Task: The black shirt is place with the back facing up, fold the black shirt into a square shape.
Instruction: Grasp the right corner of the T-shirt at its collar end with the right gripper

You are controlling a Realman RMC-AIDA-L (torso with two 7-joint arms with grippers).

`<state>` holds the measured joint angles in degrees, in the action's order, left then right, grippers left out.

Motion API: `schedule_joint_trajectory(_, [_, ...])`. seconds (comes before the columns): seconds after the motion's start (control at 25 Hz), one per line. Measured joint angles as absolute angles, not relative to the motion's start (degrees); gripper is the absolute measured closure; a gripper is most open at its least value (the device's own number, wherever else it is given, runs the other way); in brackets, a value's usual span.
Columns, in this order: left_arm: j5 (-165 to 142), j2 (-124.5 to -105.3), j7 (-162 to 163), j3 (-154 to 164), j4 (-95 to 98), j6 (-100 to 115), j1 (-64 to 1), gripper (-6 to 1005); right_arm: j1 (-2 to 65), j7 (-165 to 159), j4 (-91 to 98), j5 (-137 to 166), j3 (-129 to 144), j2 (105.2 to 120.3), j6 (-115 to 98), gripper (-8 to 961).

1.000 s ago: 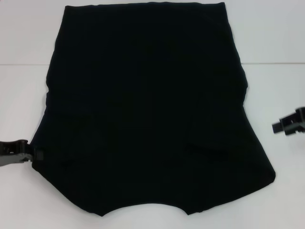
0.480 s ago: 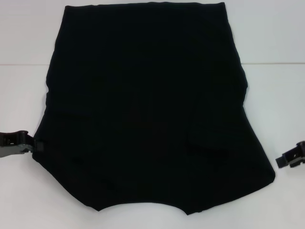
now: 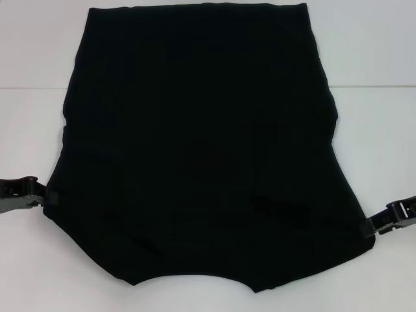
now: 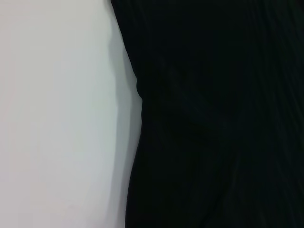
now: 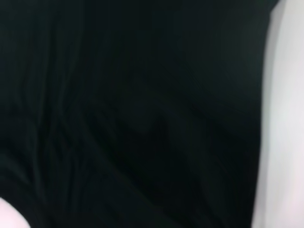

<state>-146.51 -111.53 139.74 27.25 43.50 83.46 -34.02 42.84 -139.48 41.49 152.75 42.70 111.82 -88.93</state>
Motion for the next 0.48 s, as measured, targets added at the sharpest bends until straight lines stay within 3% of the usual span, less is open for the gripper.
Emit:
schedule_joint_trajectory(0.24, [-146.51, -111.53, 139.62, 27.25, 43.5, 83.4, -34.02, 971, 42.68, -138.74, 41.48, 151.31, 42.21, 111.85, -89.56, 499])
schedule_joint_trajectory(0.48, [-146.51, -111.53, 139.49, 27.25, 43.27, 82.88, -34.02, 971, 42.18, -138.76, 40.93, 149.28, 41.96, 111.15, -90.26, 422])
